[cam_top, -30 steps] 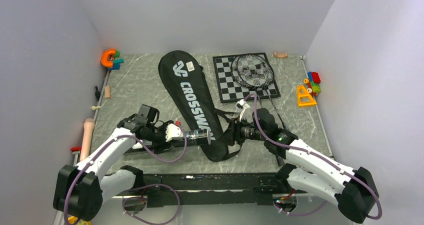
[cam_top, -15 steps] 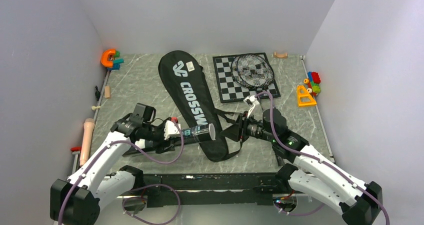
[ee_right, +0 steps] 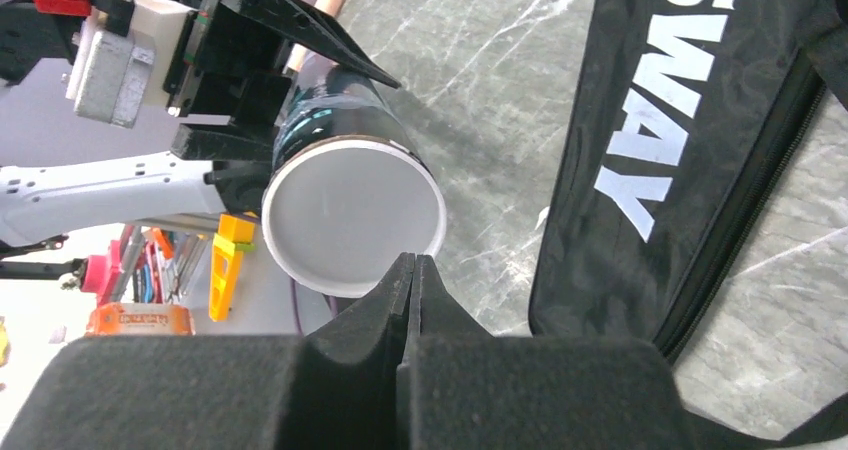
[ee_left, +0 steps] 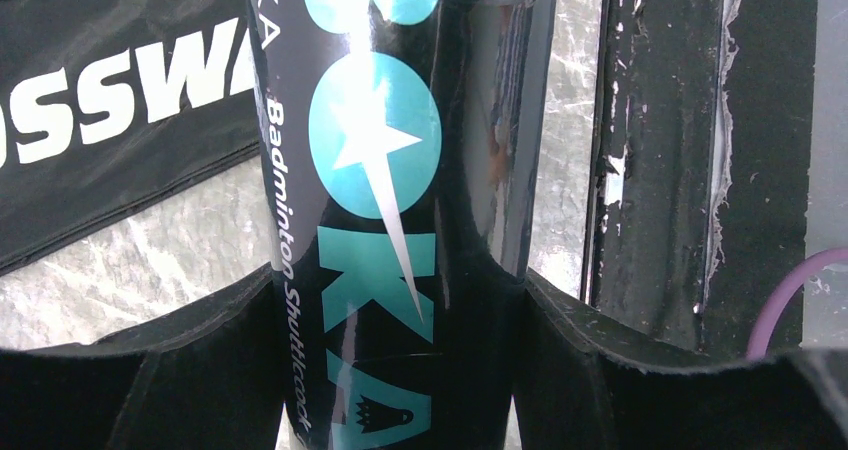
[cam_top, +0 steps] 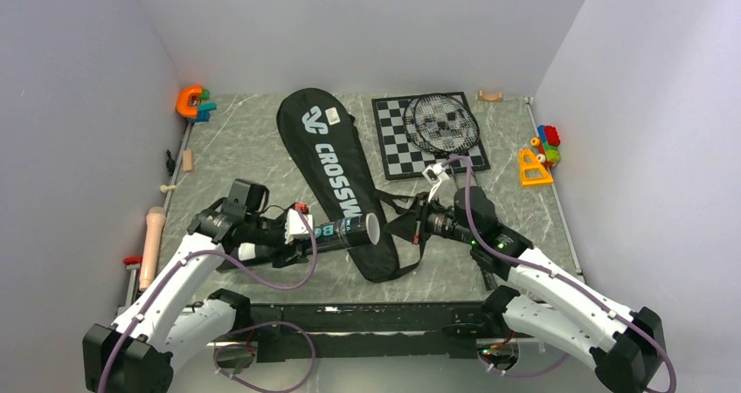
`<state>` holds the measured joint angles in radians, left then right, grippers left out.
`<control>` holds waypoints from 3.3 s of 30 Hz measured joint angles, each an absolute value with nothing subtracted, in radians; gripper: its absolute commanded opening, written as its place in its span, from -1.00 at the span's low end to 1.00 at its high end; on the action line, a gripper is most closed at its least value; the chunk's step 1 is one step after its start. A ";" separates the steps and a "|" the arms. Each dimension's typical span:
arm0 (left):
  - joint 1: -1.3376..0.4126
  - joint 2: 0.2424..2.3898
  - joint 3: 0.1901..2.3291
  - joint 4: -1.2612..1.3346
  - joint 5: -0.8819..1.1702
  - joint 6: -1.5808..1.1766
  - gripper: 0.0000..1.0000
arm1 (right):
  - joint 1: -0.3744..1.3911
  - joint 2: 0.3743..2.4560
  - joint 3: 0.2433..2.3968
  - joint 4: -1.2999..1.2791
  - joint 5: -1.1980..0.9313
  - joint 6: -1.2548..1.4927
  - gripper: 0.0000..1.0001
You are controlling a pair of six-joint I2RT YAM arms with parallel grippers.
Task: Pack up the badminton gear
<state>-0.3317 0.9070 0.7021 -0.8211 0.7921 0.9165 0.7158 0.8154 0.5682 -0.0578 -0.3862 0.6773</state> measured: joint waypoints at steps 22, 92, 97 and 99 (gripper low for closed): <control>-0.366 0.929 0.702 -0.817 0.778 0.917 -0.97 | 0.734 0.969 0.570 0.114 -0.427 0.715 -1.00; 0.160 1.781 1.161 -0.559 0.116 0.248 0.90 | 0.583 1.018 0.736 -0.314 -0.097 0.640 1.00; 0.160 1.747 1.170 -0.588 0.133 0.238 0.99 | 0.583 1.140 0.783 -0.327 -0.115 0.639 1.00; 0.160 1.709 1.209 -0.630 0.147 0.237 0.99 | 0.583 1.177 0.804 -0.329 -0.118 0.639 1.00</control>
